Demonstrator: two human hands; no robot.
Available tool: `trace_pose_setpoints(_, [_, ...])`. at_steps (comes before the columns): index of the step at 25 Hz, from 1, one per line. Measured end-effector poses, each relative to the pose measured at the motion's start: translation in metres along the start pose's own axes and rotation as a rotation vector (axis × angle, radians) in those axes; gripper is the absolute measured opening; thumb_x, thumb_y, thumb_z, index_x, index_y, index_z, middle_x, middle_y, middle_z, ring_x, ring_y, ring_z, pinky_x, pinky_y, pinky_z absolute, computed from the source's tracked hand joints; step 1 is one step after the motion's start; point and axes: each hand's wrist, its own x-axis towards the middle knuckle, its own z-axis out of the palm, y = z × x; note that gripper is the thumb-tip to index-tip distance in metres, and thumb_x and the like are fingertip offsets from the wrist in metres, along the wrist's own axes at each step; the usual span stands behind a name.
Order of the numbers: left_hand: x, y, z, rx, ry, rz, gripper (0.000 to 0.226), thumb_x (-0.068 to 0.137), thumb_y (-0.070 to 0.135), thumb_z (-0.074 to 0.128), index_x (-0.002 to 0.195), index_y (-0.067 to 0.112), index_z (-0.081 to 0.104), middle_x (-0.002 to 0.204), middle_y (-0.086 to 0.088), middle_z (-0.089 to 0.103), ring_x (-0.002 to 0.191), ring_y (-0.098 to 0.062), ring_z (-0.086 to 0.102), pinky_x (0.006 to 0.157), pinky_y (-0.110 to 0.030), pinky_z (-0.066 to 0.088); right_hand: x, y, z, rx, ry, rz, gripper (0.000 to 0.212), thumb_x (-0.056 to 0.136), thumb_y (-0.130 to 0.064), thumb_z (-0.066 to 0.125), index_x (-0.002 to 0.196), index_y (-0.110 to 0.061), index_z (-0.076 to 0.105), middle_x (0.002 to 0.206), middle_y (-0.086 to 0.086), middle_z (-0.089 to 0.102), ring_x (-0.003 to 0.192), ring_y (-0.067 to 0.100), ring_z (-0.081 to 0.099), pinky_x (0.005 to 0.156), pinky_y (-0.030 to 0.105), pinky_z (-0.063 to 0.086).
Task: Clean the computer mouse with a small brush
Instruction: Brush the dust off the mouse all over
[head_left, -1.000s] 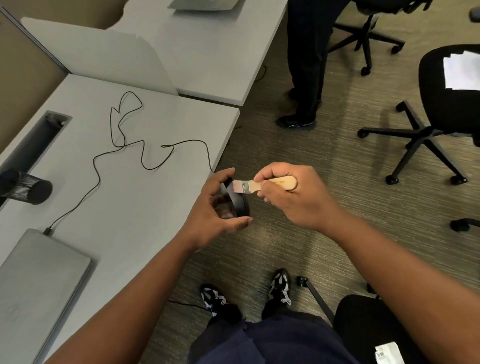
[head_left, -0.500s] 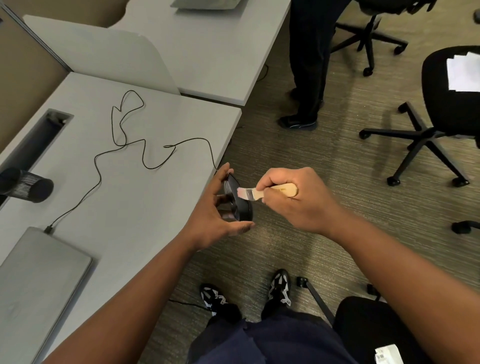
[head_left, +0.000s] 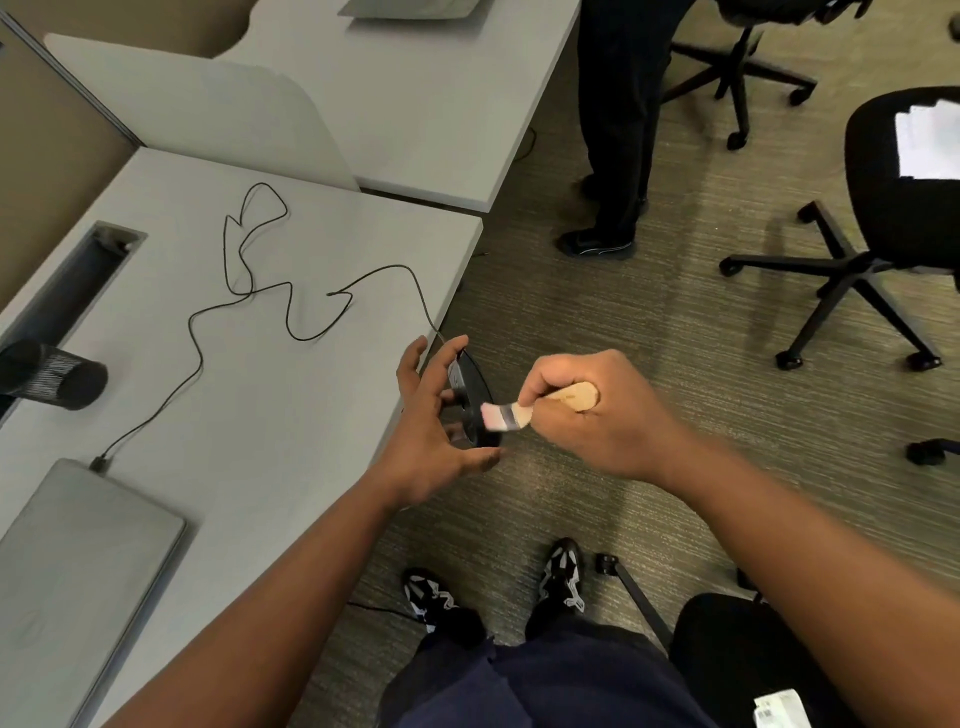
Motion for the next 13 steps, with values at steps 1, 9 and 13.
trace_pose_setpoints(1, [0.0001,0.0004,0.0000,-0.011,0.003,-0.006,0.130,0.066,-0.002,0.099,0.151,0.064,0.027,0.167,0.027,-0.010,0.133,-0.010,0.053,0.090,-0.024,0.062,-0.0019,0.0010,0.0015,-0.012,-0.038,0.007,0.014,0.080,-0.018,0.059,0.075,-0.019,0.072,0.060,-0.014,0.064,0.049,0.001,0.052,0.046,0.013,0.034])
trace_pose_setpoints(9, [0.0022,0.0003,0.0008,-0.109,-0.085,-0.050,0.130,0.074,-0.010,0.091,0.154,0.067,0.023,0.152,0.014,0.041,0.127,-0.001,0.062,0.094,-0.025,0.060,0.0018,-0.0008,0.0030,0.008,0.103,-0.050,0.016,0.092,-0.012,0.062,0.091,-0.021,0.075,0.072,-0.012,0.068,0.052,0.003,0.055,0.046,0.014,0.037])
trace_pose_setpoints(13, [-0.0004,-0.0015,-0.0005,-0.133,-0.103,-0.064,0.130,0.075,-0.013,0.089,0.152,0.071,0.026,0.149,0.023,0.036,0.125,-0.013,0.067,0.081,-0.035,0.066,-0.0032,0.0010,0.0023,0.025,-0.011,0.017,0.015,0.083,-0.018,0.060,0.080,-0.021,0.074,0.063,-0.015,0.065,0.049,0.001,0.053,0.045,0.014,0.035])
